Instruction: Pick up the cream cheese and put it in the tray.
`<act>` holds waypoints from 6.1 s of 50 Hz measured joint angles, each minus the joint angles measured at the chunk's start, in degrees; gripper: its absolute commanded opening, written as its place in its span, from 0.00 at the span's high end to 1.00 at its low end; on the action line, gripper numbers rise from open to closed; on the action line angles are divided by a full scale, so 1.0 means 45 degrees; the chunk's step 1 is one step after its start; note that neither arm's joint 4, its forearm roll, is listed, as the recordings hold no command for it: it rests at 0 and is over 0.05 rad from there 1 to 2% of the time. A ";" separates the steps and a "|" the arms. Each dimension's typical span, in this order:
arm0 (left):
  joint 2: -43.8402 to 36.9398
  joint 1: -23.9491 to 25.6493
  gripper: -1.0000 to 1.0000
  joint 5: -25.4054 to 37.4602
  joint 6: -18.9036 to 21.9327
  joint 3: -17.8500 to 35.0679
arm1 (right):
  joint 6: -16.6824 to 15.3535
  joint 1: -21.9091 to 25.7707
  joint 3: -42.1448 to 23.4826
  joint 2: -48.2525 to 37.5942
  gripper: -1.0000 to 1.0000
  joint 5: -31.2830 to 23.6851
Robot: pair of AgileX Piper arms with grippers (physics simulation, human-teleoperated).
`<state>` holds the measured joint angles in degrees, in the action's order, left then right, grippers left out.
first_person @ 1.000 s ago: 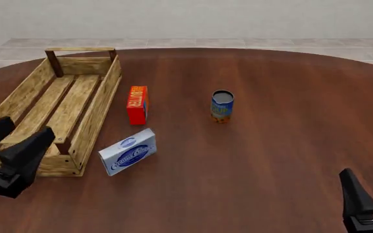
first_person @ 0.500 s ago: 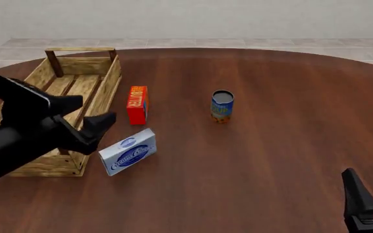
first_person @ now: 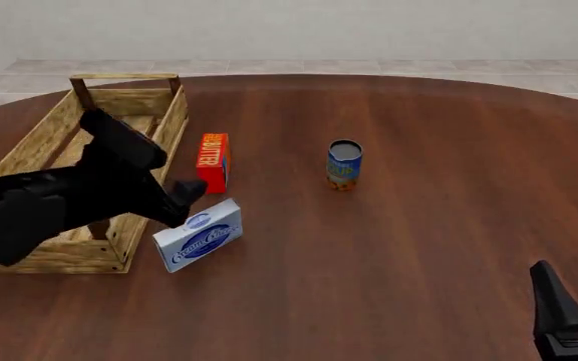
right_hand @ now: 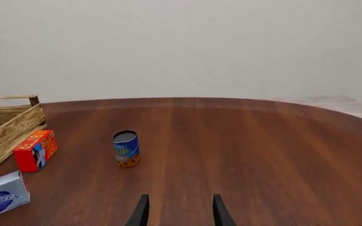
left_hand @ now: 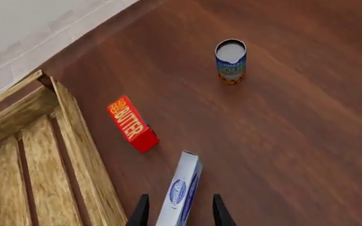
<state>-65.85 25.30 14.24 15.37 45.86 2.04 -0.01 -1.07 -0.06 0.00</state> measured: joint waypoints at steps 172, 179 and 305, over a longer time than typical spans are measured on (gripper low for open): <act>-0.7017 -0.1702 0.00 -0.0459 0.4524 0.0646 | 0.0272 0.0320 0.0174 0.0001 0.00 -0.0123; -0.7155 -0.1693 0.00 -0.0617 0.4528 0.0558 | 0.0284 0.0344 0.0183 -0.0003 0.00 -0.0142; -0.3994 -0.3651 1.00 0.1667 -0.1581 0.3463 | 0.0418 0.0573 0.0234 -0.0010 0.00 -0.0194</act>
<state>-83.83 8.87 21.74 8.26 61.45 3.92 2.57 -0.02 -0.11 -0.87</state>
